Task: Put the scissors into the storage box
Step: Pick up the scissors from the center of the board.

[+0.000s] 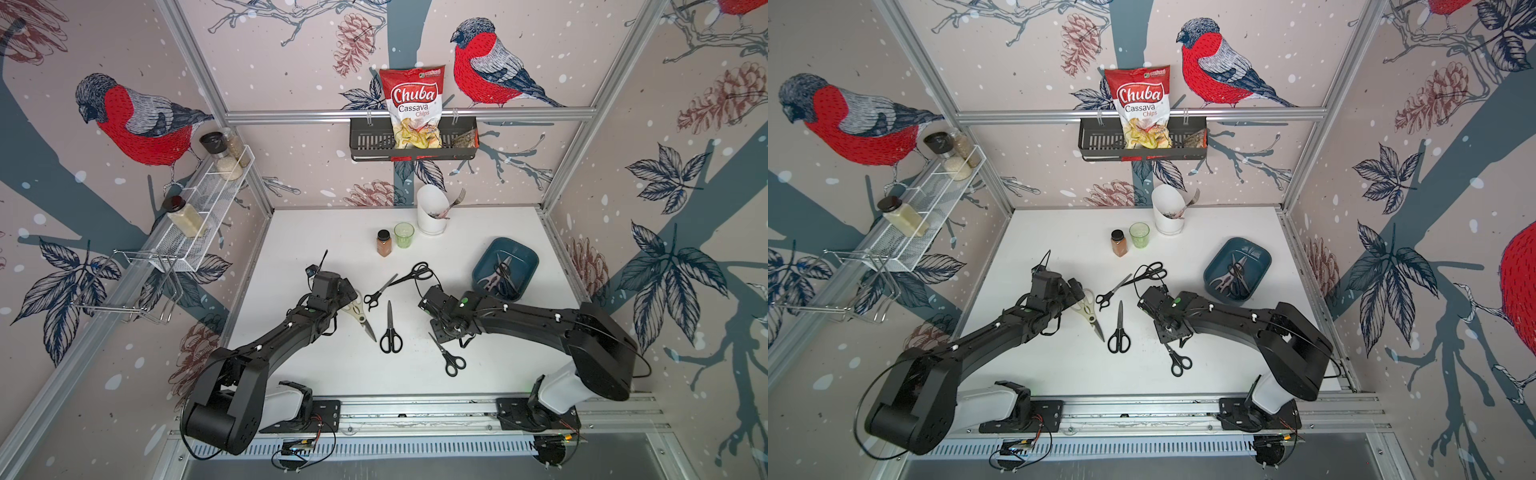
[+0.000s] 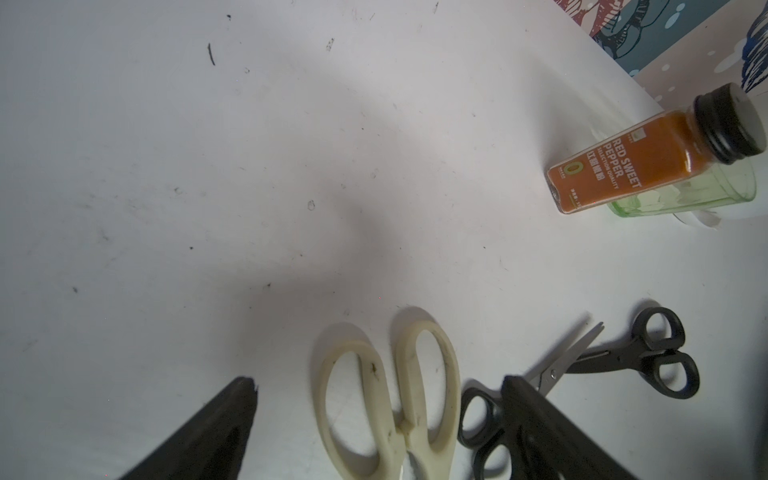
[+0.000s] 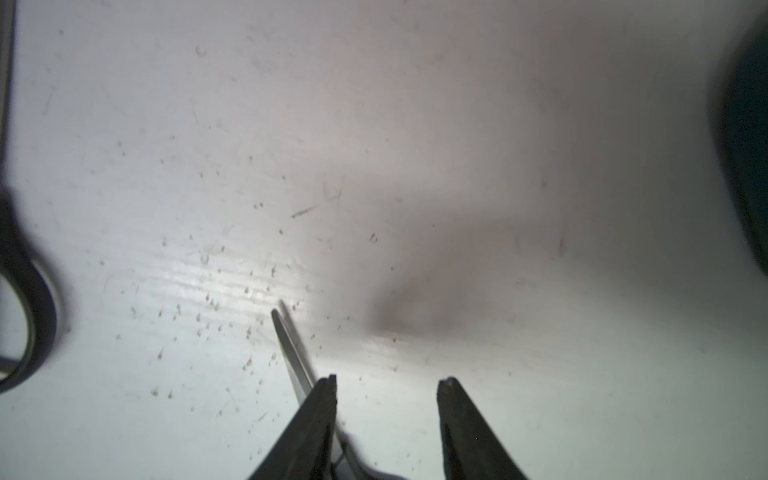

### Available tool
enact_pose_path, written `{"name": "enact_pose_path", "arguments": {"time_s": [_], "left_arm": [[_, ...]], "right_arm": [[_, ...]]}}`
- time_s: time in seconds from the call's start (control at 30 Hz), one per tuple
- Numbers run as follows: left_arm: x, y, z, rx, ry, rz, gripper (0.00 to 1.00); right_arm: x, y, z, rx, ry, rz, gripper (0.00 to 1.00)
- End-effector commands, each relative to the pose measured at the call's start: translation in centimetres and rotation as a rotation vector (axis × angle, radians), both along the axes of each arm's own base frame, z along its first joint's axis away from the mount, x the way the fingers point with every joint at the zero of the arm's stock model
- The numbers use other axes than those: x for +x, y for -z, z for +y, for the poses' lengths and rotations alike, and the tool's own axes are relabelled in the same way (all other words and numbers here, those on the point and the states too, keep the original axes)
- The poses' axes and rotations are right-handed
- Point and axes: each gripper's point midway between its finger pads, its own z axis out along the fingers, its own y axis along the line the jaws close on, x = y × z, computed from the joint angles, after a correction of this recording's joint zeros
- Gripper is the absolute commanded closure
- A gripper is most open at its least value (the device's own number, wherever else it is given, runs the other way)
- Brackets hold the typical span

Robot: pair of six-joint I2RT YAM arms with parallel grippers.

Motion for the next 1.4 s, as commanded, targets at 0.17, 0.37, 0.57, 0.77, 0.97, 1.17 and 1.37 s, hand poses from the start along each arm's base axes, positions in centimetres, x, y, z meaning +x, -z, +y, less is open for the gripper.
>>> {"name": "enact_pose_path", "arguments": {"time_s": [0.17, 0.37, 0.57, 0.77, 0.97, 1.17, 1.37], "left_arm": [[0.3, -0.4, 0.0, -0.011, -0.008, -0.018, 0.04], [0.3, -0.6, -0.1, -0.017, -0.009, -0.020, 0.04], [0.3, -0.8, 0.0, -0.017, -0.012, -0.023, 0.04], [0.4, -1.1, -0.1, -0.026, -0.014, -0.032, 0.04], [0.2, -1.1, 0.1, -0.018, -0.019, -0.031, 0.05], [0.1, -1.3, 0.2, -0.014, -0.022, -0.036, 0.04], [0.0, -1.3, 0.3, -0.008, -0.021, -0.037, 0.04]], "right_arm": [[-4.2, 1.2, -2.9, 0.025, 0.060, 0.125, 0.66], [-5.4, 1.4, -3.7, 0.048, 0.091, 0.158, 0.67], [-6.3, 1.2, -4.3, 0.082, 0.114, 0.171, 0.70], [-6.7, 2.3, -4.5, 0.078, 0.120, 0.192, 0.70], [-6.4, 2.8, -4.3, 0.087, 0.130, 0.180, 0.71], [-6.4, 3.7, -4.4, 0.068, 0.137, 0.187, 0.73], [-6.5, 4.3, -4.6, 0.048, 0.136, 0.199, 0.78]]}}
